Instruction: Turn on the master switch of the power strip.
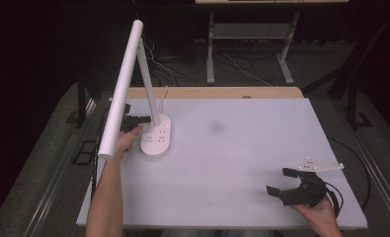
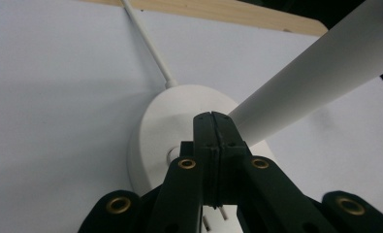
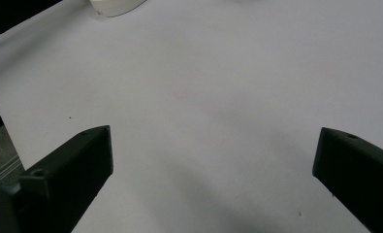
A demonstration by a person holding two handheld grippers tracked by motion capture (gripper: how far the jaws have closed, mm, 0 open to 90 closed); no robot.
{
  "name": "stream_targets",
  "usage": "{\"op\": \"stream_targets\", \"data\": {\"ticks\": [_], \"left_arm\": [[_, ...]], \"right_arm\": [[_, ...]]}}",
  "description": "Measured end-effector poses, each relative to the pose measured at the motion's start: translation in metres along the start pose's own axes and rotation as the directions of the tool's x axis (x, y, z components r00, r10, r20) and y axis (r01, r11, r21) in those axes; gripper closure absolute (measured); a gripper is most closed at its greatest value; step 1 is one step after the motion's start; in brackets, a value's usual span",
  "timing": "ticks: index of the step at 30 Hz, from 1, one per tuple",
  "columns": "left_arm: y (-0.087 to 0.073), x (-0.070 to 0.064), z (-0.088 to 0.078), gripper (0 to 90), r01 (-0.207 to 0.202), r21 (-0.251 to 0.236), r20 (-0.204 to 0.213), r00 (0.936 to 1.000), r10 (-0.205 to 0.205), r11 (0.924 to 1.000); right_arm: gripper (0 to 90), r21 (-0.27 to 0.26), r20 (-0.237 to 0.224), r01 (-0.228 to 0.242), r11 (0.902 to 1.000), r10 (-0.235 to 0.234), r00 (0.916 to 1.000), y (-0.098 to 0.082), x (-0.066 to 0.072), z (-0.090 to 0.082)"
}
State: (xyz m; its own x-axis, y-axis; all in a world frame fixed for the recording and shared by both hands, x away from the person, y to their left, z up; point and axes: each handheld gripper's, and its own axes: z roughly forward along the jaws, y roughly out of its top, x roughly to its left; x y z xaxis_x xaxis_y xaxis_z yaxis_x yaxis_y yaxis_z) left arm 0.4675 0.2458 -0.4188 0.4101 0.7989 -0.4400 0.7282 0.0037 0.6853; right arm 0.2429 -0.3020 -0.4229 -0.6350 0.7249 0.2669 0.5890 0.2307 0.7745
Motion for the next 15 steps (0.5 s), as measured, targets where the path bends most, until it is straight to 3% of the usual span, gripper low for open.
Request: {"op": "stream_targets", "data": {"ticks": [7,11,15], "left_arm": [[-0.0029,-0.0015,0.0046,89.7,-0.054,0.061,-0.067,0.996,0.058,0.9966],[-0.0025,-0.0041,0.0059,89.9,-0.065,0.05,-0.101,0.9924,0.07,0.9966],[-0.0015,-0.0051,0.007,90.0,-0.056,0.06,-0.101,0.993,0.061,0.9967]], "right_arm": [[0.3,0.003,0.001,0.004,1.0,-0.004,1.0,0.0,-0.0003,0.0002],[0.3,0.004,0.001,0.005,1.0,-0.005,1.0,0.0,-0.0002,0.0002],[0.3,0.005,0.001,0.006,1.0,-0.006,1.0,0.0,-0.0003,0.0002]]}}
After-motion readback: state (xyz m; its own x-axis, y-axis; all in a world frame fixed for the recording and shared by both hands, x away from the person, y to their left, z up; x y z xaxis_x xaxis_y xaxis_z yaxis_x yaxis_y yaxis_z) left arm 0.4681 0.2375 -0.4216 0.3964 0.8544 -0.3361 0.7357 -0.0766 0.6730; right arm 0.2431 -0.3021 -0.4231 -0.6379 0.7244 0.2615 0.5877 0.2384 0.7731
